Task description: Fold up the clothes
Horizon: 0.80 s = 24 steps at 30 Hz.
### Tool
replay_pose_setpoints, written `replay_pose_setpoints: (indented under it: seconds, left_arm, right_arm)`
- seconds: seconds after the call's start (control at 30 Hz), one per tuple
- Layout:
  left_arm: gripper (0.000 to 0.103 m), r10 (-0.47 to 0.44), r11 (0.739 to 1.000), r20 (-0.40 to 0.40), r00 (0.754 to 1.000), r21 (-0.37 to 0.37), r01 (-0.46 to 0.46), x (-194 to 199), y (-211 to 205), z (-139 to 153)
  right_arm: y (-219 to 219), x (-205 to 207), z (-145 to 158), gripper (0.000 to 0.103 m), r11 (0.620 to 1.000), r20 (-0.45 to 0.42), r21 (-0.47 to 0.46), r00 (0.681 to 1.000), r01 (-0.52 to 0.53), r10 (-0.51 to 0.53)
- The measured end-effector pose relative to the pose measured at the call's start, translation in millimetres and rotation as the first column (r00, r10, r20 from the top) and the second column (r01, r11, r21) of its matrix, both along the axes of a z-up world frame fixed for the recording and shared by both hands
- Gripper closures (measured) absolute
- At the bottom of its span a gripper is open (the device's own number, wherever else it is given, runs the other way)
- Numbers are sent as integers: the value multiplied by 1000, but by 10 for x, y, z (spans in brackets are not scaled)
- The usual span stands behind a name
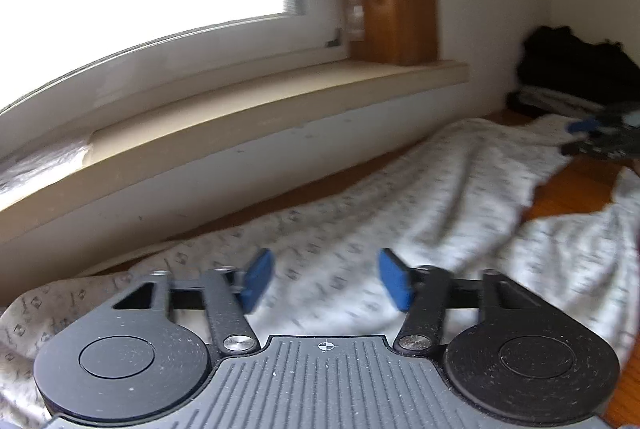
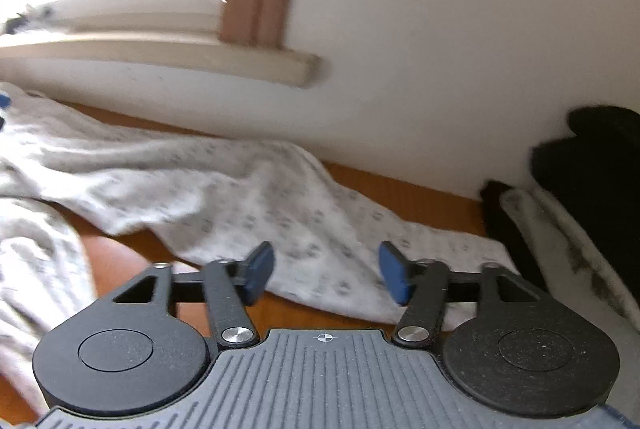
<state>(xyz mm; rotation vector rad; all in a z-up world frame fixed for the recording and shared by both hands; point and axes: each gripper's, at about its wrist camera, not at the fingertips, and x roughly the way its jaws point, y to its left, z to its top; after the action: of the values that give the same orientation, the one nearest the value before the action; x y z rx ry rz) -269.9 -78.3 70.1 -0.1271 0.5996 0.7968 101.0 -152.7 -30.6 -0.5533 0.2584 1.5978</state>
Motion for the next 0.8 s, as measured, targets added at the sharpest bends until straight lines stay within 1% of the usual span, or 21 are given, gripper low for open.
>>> replay_pose_setpoints:
  seconds: [0.03,0.07,0.2,0.33,0.37,0.4,0.43,0.47,0.53,0.63,0.8]
  left_arm:
    - [55,-15,1000,-7,1000,-3,15,9,-69,18]
    - [56,-29,1000,-18,999,-7,29,31,-124,24]
    - [56,-71,997,-75,995,-31,69,154,-294,-52]
    - [55,-98,995,-141,985,-51,91,238,-362,-144]
    - [57,-99,995,-153,983,-47,93,242,-366,-156]
    - [62,-99,995,-164,981,-43,93,244,-369,-166]
    - [86,-94,995,-166,982,-30,90,232,-374,-151]
    - [100,-88,996,-167,982,-16,86,217,-381,-132]
    - [100,-66,998,-128,990,-4,67,114,-377,-22]
    - [101,-34,999,-64,997,12,35,-47,-369,151]
    - [100,19,999,44,999,32,-21,-316,-356,439]
  right_arm:
    - [-5,-17,-23,35,1000,-8,-6,1000,-7,7]
    - [-10,-35,-45,35,1000,-16,-12,1000,-15,15]
    - [13,-39,-104,35,999,-28,-36,1000,-2,1]
    - [69,15,-134,35,997,-51,-69,998,24,-27]
    - [80,12,-145,35,997,-50,-77,998,24,-28]
    - [87,4,-156,35,996,-46,-82,999,23,-27]
    - [87,-9,-165,35,996,-37,-82,999,21,-24]
    - [84,-21,-173,35,997,-29,-81,999,17,-20]
    - [72,-34,-179,35,997,-17,-76,1000,17,-18]
    - [60,-8,-172,35,997,-27,-68,999,24,-26]
    - [59,56,-173,34,997,-54,-67,998,39,-42]
